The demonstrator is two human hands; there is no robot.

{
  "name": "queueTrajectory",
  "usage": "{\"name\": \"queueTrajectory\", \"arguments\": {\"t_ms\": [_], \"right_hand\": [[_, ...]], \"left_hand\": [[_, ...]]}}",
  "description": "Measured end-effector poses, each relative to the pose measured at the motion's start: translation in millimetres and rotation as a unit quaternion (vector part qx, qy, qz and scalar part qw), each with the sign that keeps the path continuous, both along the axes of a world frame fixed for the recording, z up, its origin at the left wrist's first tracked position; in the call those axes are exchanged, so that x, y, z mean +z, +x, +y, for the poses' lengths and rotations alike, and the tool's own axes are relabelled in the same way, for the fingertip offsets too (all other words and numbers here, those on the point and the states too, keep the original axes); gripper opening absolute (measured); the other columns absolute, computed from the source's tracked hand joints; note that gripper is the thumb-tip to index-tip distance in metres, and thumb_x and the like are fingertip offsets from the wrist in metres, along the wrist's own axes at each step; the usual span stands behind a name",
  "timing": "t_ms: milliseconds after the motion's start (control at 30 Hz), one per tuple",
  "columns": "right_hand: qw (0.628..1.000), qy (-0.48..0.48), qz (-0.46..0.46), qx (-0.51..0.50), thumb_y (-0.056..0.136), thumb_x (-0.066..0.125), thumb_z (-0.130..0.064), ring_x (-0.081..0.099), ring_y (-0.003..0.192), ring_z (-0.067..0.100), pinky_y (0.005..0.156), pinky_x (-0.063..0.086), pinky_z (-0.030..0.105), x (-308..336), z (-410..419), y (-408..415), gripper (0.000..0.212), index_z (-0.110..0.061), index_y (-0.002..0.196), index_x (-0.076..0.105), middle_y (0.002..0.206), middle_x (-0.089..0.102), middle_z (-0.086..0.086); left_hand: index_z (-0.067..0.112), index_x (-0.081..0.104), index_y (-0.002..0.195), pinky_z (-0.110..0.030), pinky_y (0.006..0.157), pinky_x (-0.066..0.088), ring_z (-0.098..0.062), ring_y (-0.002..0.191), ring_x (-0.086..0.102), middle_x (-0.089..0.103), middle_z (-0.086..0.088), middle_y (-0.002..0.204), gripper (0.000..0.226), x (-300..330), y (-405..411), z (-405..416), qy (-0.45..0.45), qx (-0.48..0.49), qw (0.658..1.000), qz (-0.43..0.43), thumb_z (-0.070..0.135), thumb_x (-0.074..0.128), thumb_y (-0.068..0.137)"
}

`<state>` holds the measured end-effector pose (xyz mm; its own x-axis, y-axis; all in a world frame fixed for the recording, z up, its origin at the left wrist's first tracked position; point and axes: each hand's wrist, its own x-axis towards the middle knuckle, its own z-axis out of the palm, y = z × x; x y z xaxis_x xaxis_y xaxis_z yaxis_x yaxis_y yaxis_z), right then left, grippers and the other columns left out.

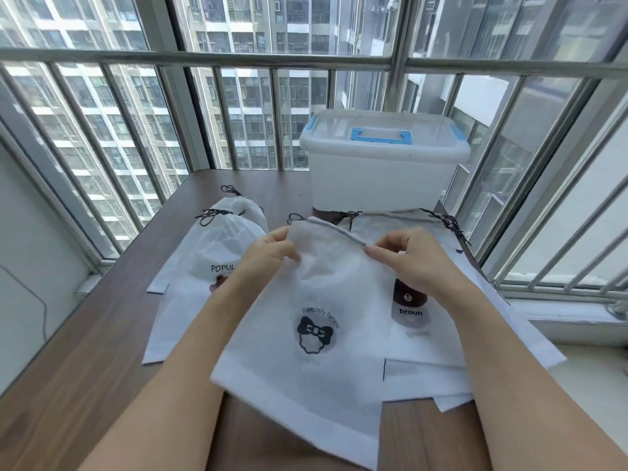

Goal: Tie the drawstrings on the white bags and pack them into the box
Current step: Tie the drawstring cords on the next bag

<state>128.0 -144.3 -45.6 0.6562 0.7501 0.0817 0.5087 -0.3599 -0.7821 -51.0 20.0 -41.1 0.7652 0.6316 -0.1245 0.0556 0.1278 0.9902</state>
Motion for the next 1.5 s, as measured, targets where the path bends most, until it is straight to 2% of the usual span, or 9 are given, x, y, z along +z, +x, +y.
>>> {"name": "queueTrajectory", "arguments": {"t_ms": [167, 300, 467, 800, 967, 1133, 1300, 1400, 1500], "right_hand": [[0.999, 0.044, -0.002, 0.025, 0.087, 0.077, -0.038, 0.034, 0.046, 0.004, 0.049, 0.026, 0.018, -3, 4, -5, 0.023, -0.018, 0.077, 0.075, 0.05, 0.042, -0.013], [0.996, 0.087, 0.029, 0.009, 0.089, 0.074, -0.041, 0.035, 0.05, 0.008, 0.05, 0.028, 0.02, -3, 4, -3, 0.034, -0.009, 0.078, 0.073, 0.057, 0.045, -0.005], [0.994, 0.082, 0.066, -0.023, 0.097, 0.065, -0.035, 0.024, 0.042, 0.007, 0.047, 0.022, 0.023, -7, 0, 11, 0.04, -0.002, 0.073, 0.062, 0.05, 0.029, -0.011], [0.97, 0.139, 0.196, -0.044, 0.098, 0.065, -0.029, 0.025, 0.037, 0.01, 0.041, 0.026, 0.021, -14, 6, 12, 0.043, -0.015, 0.061, 0.049, 0.046, 0.029, -0.007], [0.982, 0.117, 0.129, -0.068, 0.097, 0.064, -0.04, 0.025, 0.038, 0.009, 0.043, 0.025, 0.02, -14, 3, 15, 0.049, -0.003, 0.066, 0.053, 0.045, 0.029, -0.007], [0.98, 0.124, 0.123, -0.091, 0.096, 0.065, -0.041, 0.018, 0.046, 0.013, 0.043, 0.018, 0.021, -8, -3, 21, 0.056, -0.023, 0.055, 0.032, 0.052, 0.023, -0.005], [0.844, 0.289, 0.449, -0.043, 0.099, 0.058, -0.037, 0.066, 0.076, 0.015, 0.068, 0.044, 0.026, 3, 0, 15, 0.034, -0.021, 0.07, 0.053, 0.074, 0.071, -0.002], [0.713, 0.368, 0.597, 0.014, 0.1, 0.053, -0.037, 0.074, 0.093, 0.021, 0.087, 0.053, 0.033, 5, 2, 7, 0.048, -0.02, 0.056, 0.046, 0.094, 0.076, 0.009], [0.646, 0.412, 0.642, 0.029, 0.101, 0.051, -0.032, 0.066, 0.065, 0.018, 0.074, 0.06, 0.03, 1, 7, 6, 0.046, -0.017, 0.057, 0.047, 0.061, 0.057, -0.001]], "left_hand": [[-0.003, 0.063, 0.092, -0.025, 0.078, 0.047, -0.015, 0.078, 0.061, 0.064, -0.005, 0.082, 0.05, -14, 4, 4, -0.005, 0.011, 1.0, -0.025, 0.041, 0.081, 0.076], [0.019, 0.072, 0.086, -0.008, 0.06, 0.045, 0.004, 0.061, 0.057, 0.065, 0.018, 0.065, 0.017, -18, 10, 3, 0.052, 0.17, 0.981, -0.079, 0.024, 0.061, 0.098], [0.024, 0.077, 0.084, -0.032, 0.084, 0.051, -0.01, 0.08, 0.064, 0.075, 0.007, 0.087, 0.02, -23, 3, 14, 0.072, 0.214, 0.973, -0.052, 0.031, 0.064, 0.096], [0.013, 0.033, 0.056, -0.024, 0.044, 0.023, -0.013, 0.042, 0.028, 0.031, 0.004, 0.047, 0.06, -16, -4, 6, 0.26, 0.114, 0.953, 0.101, 0.048, 0.041, 0.103], [0.018, 0.039, 0.061, -0.023, 0.043, 0.023, -0.016, 0.043, 0.027, 0.032, 0.001, 0.051, 0.054, -15, -1, 13, 0.049, 0.153, 0.987, 0.007, 0.053, 0.041, 0.102], [0.021, 0.041, 0.068, -0.02, 0.042, 0.028, -0.009, 0.048, 0.036, 0.037, 0.007, 0.054, 0.037, -2, -11, 27, -0.152, 0.258, 0.931, -0.211, 0.029, 0.049, 0.103], [0.02, 0.041, 0.06, -0.038, 0.094, 0.053, -0.022, 0.101, 0.071, 0.074, -0.005, 0.094, 0.045, -3, -17, 29, -0.305, 0.145, 0.874, -0.35, 0.031, 0.048, 0.103], [0.018, 0.044, 0.057, -0.035, 0.077, 0.06, -0.02, 0.088, 0.073, 0.065, 0.001, 0.072, 0.048, -1, -16, 22, -0.361, 0.099, 0.839, -0.395, 0.033, 0.049, 0.102], [0.018, 0.045, 0.059, -0.023, 0.065, 0.055, -0.009, 0.053, 0.056, 0.045, 0.007, 0.053, 0.043, -1, -15, 23, -0.4, 0.077, 0.817, -0.408, 0.032, 0.051, 0.099]]}}
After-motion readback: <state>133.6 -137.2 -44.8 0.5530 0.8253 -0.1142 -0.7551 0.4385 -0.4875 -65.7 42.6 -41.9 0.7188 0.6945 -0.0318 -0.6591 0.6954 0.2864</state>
